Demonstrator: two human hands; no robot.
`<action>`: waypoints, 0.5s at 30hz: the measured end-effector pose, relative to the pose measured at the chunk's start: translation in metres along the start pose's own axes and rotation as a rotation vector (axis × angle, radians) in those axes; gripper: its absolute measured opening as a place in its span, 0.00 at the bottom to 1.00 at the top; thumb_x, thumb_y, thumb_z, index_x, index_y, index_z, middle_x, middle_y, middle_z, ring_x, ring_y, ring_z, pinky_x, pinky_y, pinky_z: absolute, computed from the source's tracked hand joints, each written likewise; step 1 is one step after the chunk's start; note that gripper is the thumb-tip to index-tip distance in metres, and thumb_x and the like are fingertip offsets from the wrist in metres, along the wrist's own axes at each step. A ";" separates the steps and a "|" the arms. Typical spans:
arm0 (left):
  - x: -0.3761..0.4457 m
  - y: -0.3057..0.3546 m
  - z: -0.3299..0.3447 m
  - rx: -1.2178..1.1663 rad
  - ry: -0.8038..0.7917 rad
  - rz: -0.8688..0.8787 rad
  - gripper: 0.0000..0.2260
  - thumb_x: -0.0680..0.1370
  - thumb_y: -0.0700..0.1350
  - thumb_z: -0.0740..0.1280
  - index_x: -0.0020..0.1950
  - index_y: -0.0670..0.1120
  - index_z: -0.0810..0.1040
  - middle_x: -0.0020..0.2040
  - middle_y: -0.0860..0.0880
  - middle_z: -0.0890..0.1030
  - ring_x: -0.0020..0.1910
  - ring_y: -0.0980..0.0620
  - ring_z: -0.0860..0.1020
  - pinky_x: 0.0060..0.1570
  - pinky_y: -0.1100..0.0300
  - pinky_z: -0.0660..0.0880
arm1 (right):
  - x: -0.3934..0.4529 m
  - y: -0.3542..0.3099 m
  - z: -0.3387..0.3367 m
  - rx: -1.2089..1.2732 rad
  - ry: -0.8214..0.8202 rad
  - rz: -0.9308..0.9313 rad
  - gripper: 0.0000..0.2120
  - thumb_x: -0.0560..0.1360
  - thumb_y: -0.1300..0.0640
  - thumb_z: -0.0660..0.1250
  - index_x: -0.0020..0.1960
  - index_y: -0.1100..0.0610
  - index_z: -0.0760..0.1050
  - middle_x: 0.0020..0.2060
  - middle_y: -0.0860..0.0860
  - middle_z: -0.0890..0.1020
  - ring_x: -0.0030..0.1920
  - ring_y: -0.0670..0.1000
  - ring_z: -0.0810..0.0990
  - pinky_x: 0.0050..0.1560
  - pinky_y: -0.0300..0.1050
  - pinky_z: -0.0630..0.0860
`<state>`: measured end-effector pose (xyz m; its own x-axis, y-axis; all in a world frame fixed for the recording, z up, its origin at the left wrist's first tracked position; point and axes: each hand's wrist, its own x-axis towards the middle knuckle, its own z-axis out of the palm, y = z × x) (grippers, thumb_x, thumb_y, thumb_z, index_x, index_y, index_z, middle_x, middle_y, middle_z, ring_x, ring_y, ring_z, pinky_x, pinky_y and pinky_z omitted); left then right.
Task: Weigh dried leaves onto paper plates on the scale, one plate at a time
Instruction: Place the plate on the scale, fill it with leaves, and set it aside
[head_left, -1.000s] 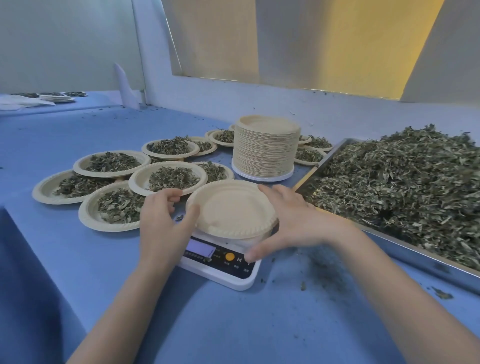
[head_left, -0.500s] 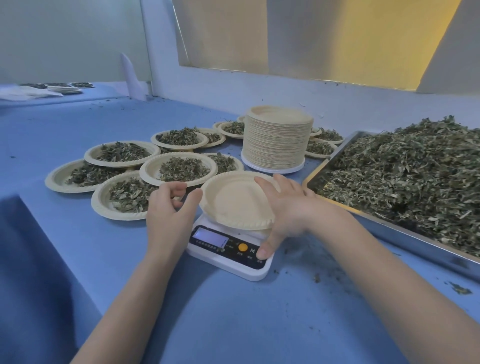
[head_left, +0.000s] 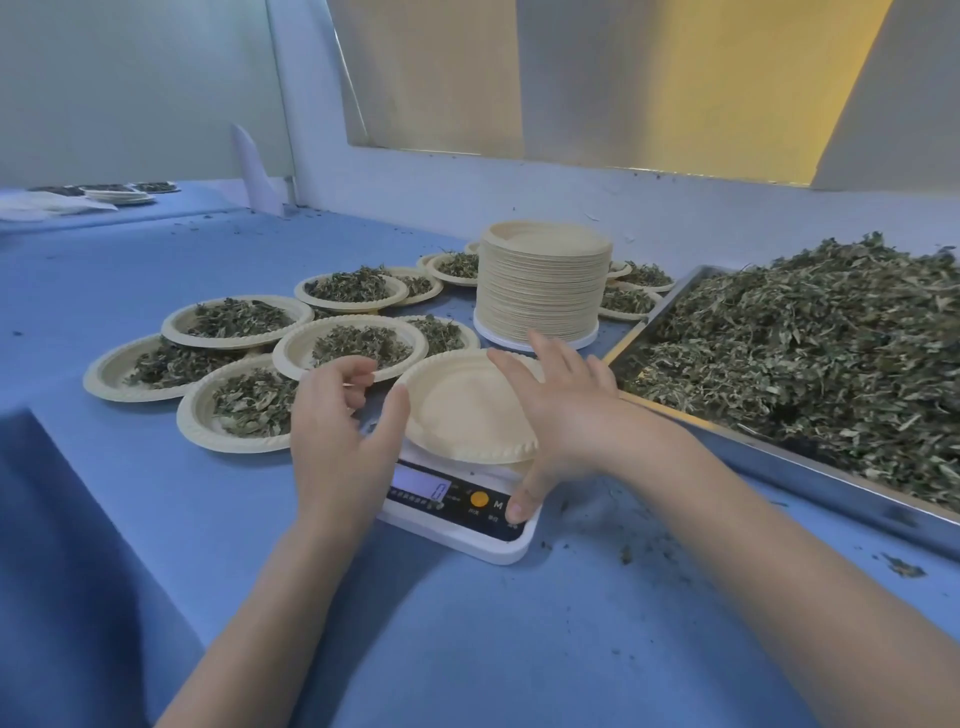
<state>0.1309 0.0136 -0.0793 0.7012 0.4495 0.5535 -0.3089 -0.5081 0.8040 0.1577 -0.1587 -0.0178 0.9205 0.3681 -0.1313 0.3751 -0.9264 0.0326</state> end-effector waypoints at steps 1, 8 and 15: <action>-0.002 0.007 0.002 0.030 -0.006 0.080 0.09 0.73 0.48 0.66 0.53 0.51 0.73 0.46 0.53 0.74 0.43 0.53 0.71 0.46 0.59 0.69 | -0.002 0.000 0.000 0.009 0.012 -0.016 0.68 0.55 0.38 0.79 0.76 0.46 0.32 0.74 0.54 0.32 0.74 0.57 0.32 0.73 0.61 0.36; -0.003 0.066 0.062 0.166 -0.324 0.312 0.11 0.72 0.39 0.67 0.53 0.46 0.74 0.48 0.53 0.75 0.49 0.51 0.71 0.47 0.61 0.66 | -0.017 0.026 -0.010 0.173 0.105 -0.020 0.64 0.57 0.35 0.77 0.77 0.48 0.37 0.76 0.51 0.36 0.75 0.53 0.35 0.74 0.57 0.39; -0.013 0.116 0.151 0.227 -0.626 0.387 0.12 0.73 0.39 0.65 0.55 0.41 0.73 0.54 0.42 0.74 0.56 0.42 0.70 0.55 0.49 0.67 | -0.040 0.128 -0.010 0.229 0.067 0.158 0.55 0.61 0.33 0.73 0.77 0.46 0.46 0.76 0.54 0.51 0.75 0.57 0.52 0.73 0.55 0.56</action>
<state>0.1827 -0.1623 -0.0262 0.8237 -0.2561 0.5059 -0.5142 -0.7136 0.4758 0.1695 -0.2910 0.0020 0.9737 0.2147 -0.0760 0.1986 -0.9637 -0.1783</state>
